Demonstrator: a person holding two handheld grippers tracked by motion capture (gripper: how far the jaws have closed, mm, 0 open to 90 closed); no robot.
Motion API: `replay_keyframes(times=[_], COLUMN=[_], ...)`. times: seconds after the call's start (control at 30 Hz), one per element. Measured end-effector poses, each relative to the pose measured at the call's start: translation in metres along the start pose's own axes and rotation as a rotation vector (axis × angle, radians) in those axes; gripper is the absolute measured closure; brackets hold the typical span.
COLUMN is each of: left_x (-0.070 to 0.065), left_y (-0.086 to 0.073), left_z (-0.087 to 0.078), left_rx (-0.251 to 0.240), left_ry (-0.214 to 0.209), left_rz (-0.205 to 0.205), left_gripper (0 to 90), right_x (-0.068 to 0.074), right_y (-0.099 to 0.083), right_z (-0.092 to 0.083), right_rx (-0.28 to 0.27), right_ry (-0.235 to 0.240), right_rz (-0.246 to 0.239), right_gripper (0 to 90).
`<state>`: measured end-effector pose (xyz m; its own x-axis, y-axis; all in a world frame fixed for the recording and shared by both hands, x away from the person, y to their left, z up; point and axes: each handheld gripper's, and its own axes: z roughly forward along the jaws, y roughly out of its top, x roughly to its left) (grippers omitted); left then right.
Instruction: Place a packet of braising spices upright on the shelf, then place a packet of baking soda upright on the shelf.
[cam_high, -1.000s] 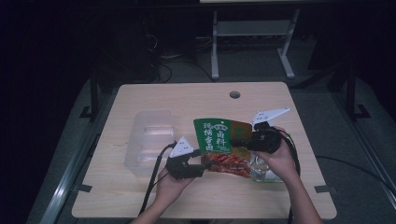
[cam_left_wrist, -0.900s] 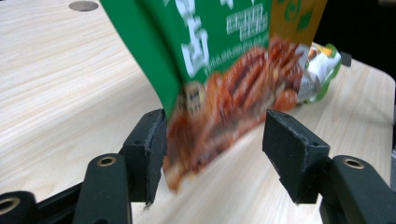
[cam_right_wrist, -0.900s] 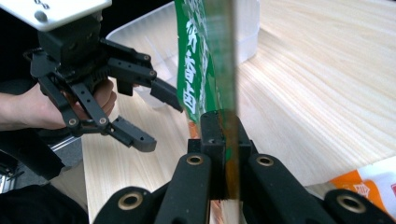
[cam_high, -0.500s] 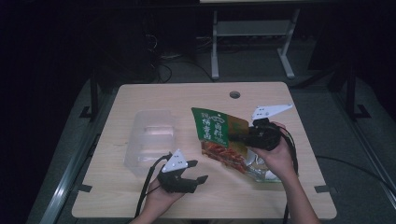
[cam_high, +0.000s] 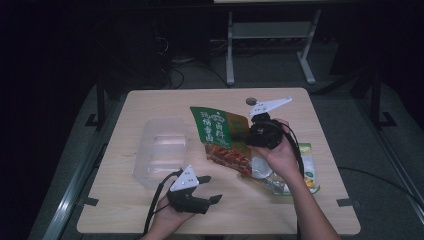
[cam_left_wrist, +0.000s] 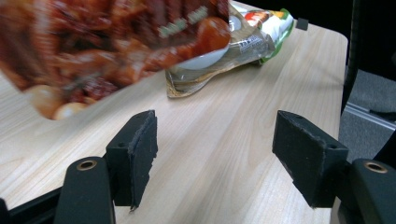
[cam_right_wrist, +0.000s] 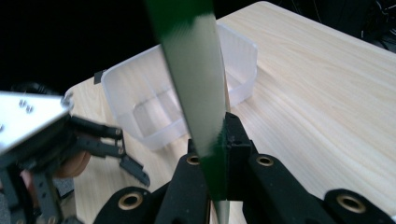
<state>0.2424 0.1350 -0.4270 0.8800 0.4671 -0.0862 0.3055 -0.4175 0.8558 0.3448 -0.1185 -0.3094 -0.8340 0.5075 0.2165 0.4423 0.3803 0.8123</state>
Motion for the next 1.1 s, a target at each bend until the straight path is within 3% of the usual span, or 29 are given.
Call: replay_keyframes(times=[0.23, 0.4, 0.53, 0.8, 1.1], left_x=[0.0, 0.0, 0.001, 0.001, -0.002], left_y=[-0.002, -0.004, -0.004, -0.004, -0.003], left_z=[0.002, 0.002, 0.004, 0.004, 0.005], left_rx=[0.012, 0.003, -0.007, 0.004, 0.014], left_ry=[-0.014, -0.015, -0.025, -0.02, -0.026], left_rz=[0.004, 0.009, -0.021, -0.001, 0.02], left_gripper=[29.6, 28.6, 26.9, 26.1, 26.0], right_x=[-0.001, -0.002, -0.002, -0.004, 0.004], right_y=[0.02, 0.031, 0.042, 0.06, 0.081], right_z=[0.008, 0.014, 0.019, 0.04, 0.057], right_rx=[-0.008, -0.018, -0.022, -0.02, -0.032], right_ry=[-0.022, -0.01, 0.004, 0.014, 0.03], right_rz=[-0.009, -0.016, -0.008, -0.015, -0.04], right_gripper=[89.3, 89.3, 89.3, 89.3, 89.3])
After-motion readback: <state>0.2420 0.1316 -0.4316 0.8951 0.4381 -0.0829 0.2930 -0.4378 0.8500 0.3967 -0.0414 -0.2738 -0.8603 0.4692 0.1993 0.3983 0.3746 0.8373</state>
